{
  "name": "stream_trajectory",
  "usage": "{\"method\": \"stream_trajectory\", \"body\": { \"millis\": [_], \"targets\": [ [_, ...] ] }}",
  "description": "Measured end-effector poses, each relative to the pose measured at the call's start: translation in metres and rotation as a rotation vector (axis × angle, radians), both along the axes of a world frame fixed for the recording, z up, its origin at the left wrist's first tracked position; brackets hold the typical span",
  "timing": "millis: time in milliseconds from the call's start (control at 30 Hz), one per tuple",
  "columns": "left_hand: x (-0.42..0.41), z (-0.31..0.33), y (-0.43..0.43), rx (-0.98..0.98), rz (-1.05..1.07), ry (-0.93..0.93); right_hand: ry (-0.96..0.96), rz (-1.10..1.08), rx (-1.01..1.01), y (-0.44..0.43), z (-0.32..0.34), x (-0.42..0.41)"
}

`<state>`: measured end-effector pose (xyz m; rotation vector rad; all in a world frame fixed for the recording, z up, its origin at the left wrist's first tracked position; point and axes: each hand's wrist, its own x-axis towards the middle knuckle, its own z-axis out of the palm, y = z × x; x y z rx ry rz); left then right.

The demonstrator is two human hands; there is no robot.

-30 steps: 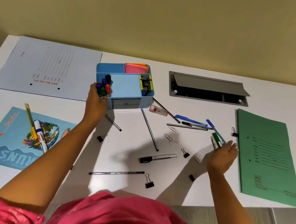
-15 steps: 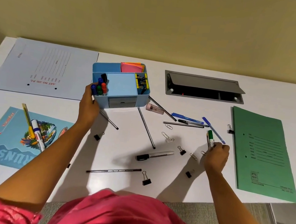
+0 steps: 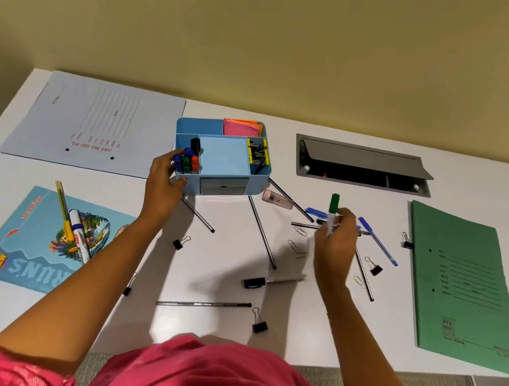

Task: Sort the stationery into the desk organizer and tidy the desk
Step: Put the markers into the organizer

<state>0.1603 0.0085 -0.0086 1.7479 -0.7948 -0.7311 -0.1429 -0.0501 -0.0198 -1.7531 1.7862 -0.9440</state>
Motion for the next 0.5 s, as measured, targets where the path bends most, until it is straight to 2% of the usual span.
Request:
{"method": "stream_trajectory", "body": {
  "millis": [133,267,500],
  "targets": [
    [0.003,0.005,0.000,-0.022,0.014,0.031,-0.144,0.227,-0.242,0.011,0.025,0.074],
    [0.009,0.008,0.000,-0.002,0.012,0.051,-0.307,0.338,-0.164,0.013,0.060,0.137],
    [0.010,0.009,0.003,0.046,-0.019,0.040,-0.362,0.510,-0.273,-0.008,0.098,0.208]
  ]
}}
